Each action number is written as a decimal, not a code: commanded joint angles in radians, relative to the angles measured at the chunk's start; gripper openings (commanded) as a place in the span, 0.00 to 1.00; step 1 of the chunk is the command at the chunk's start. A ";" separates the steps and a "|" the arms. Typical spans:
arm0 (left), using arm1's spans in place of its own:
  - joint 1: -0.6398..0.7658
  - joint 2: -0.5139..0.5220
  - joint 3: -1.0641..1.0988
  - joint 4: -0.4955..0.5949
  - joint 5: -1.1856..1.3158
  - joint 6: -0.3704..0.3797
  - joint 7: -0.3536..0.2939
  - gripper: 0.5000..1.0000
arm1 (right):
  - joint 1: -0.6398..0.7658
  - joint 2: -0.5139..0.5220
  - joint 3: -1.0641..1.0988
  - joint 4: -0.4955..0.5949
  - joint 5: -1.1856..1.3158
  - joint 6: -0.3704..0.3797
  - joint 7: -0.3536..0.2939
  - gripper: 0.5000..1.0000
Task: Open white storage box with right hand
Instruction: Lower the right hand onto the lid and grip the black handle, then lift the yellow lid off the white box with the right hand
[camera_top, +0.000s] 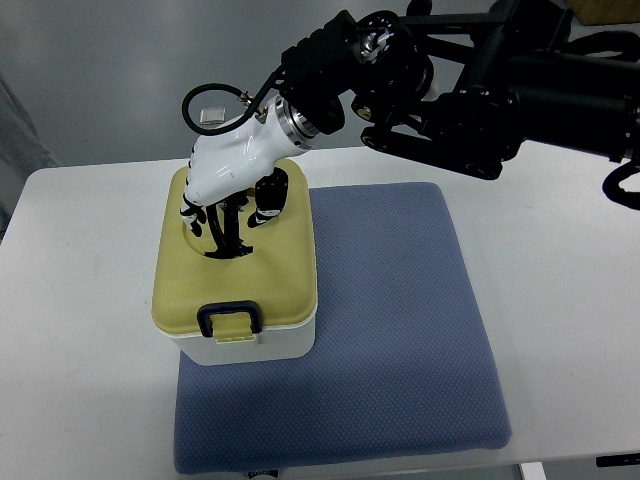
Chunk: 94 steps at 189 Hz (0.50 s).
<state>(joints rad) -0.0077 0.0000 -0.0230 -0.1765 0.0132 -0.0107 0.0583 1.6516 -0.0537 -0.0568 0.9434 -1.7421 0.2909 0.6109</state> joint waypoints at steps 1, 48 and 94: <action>0.000 0.000 0.000 0.000 0.001 0.000 0.000 1.00 | -0.001 0.000 -0.003 0.000 -0.001 -0.001 0.000 0.31; 0.000 0.000 0.000 0.000 0.001 0.000 0.000 1.00 | -0.003 0.000 -0.001 0.000 -0.001 -0.001 0.000 0.01; 0.000 0.000 0.000 0.000 -0.001 0.000 0.000 1.00 | -0.001 0.000 0.002 0.000 0.004 -0.004 0.000 0.00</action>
<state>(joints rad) -0.0077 0.0000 -0.0230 -0.1765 0.0133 -0.0107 0.0580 1.6492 -0.0537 -0.0575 0.9433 -1.7407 0.2872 0.6109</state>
